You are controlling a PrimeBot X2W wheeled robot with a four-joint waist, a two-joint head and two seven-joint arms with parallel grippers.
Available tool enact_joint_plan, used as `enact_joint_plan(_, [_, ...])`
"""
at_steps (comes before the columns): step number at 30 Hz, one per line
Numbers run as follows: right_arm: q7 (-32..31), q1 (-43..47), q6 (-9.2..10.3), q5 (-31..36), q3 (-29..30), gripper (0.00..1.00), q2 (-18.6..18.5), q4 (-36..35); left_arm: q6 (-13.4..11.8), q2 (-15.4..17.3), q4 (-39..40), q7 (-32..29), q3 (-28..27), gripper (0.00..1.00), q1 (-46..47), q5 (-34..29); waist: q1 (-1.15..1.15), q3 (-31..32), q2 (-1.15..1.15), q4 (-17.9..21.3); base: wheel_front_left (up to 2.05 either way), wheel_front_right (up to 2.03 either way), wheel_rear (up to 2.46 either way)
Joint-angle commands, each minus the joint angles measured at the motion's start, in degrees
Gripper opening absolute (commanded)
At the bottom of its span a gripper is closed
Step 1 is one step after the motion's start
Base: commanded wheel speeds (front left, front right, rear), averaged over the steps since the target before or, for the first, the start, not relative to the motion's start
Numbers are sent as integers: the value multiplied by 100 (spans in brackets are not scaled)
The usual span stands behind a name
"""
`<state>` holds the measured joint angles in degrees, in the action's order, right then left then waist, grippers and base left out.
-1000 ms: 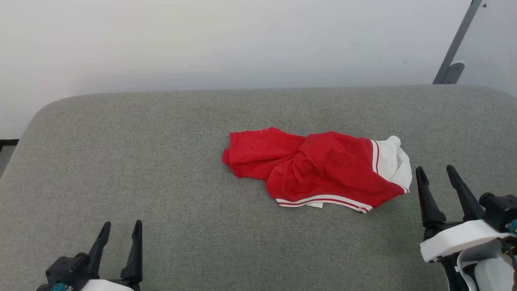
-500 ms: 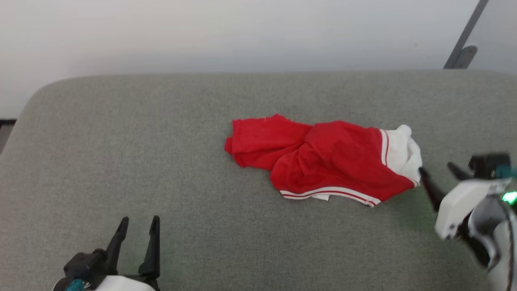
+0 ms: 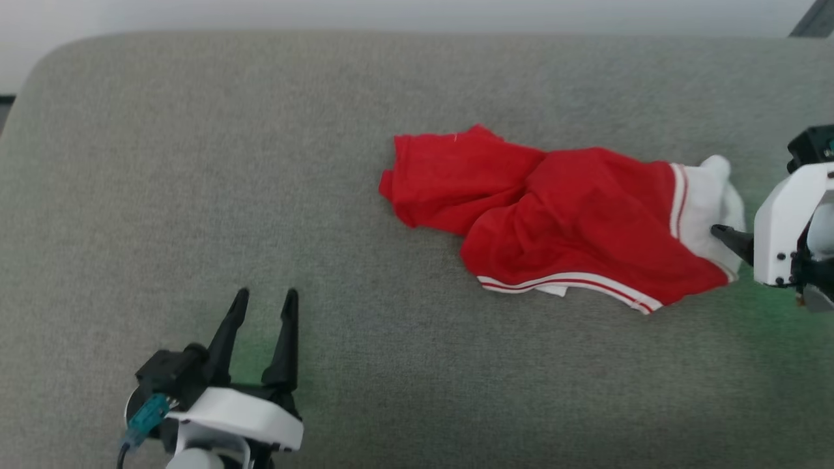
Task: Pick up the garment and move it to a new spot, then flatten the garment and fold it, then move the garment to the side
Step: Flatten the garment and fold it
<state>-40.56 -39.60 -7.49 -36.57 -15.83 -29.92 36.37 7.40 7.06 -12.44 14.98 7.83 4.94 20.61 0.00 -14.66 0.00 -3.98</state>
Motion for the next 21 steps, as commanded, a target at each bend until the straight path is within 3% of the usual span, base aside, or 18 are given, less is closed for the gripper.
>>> enact_joint_plan(1, [-114, -70, 0, -137, -80, 100, 12, 75, 9, -28, -5, 29, 47, 100, 127, 24, 0, -217, 0, -157, 0, 0, 0])
enact_joint_plan(4, [-360, -186, 0, -279, -271, 100, -43, 286, 9, -56, -58, 29, 146, 100, 257, 60, 0, -364, 0, -260, 0, 0, 0])
enact_joint_plan(10, [-281, -133, 0, -543, -605, 100, 32, 520, 10, -114, -121, 30, 202, 100, 400, 112, 0, -500, 0, -346, 0, 0, 0])
enact_joint_plan(11, [-300, -116, 0, -581, -681, 58, 24, 544, 10, -123, -127, 30, 202, 100, 405, 111, 0, -508, 0, -343, 0, 0, 0])
enact_joint_plan(12, [-294, -108, 0, -614, -741, 39, 2, 555, 10, -127, -133, 30, 197, 100, 410, 113, 0, -517, 0, -336, 0, 0, 0])
enact_joint_plan(13, [-290, -109, 0, -638, -788, 27, -31, 578, 10, -126, -140, 30, 179, 100, 416, 113, 0, -521, 0, -317, 0, 0, 0])
enact_joint_plan(14, [-303, -116, 0, -671, -822, 0, -72, 607, 10, -121, -149, 30, 169, 100, 430, 114, 0, -521, 0, -298, 0, 0, 0])
enact_joint_plan(21, [330, -294, 21, -840, -554, 0, -511, 721, 10, -26, -145, 30, 129, 100, 471, 112, 0, -431, 0, -102, 0, 0, 0])
